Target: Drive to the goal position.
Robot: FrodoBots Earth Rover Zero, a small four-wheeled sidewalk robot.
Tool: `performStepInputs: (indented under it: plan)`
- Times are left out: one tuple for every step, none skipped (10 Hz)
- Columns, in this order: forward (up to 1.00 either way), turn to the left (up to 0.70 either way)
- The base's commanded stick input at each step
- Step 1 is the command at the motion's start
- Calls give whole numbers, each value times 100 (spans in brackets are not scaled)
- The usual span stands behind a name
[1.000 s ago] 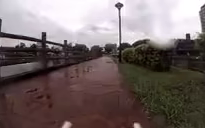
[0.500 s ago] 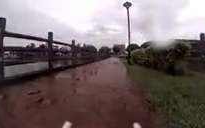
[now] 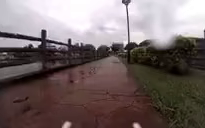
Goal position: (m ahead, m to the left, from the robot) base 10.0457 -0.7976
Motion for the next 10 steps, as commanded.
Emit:
performStepInputs:
  plan:
    - [50, 0]
    - [50, 0]
    - [50, 0]
    - [50, 0]
    - [50, 0]
    - [50, 0]
    - [50, 0]
    - [50, 0]
    - [50, 0]
    - [50, 0]
